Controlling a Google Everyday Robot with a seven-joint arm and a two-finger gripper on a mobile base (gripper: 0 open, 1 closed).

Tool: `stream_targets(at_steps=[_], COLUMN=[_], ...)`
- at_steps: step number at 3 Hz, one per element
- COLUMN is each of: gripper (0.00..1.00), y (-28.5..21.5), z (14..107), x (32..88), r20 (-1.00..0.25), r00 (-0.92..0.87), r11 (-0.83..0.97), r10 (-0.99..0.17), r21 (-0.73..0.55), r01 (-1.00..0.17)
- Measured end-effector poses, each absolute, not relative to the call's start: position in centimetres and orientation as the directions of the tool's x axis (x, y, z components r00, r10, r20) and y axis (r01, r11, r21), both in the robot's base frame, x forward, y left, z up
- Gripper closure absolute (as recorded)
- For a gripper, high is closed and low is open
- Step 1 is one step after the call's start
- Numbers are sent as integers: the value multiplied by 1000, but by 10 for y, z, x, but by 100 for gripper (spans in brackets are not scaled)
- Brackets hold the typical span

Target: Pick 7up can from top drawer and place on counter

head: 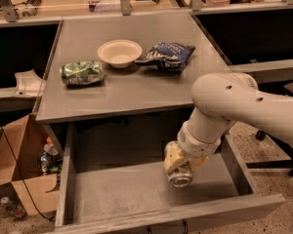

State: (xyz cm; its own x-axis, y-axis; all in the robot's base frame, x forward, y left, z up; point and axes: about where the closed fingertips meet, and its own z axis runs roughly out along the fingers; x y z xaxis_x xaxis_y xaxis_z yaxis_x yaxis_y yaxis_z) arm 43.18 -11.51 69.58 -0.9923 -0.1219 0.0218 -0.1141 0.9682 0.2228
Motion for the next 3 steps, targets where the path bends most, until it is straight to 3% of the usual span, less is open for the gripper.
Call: stream_targets(at_steps=[3], gripper=[100], y=[-128], z=[754], x=[442], r20=[-45], r00=[-987], r11=[962], r10=[-152], r21=[222], r01=[-158])
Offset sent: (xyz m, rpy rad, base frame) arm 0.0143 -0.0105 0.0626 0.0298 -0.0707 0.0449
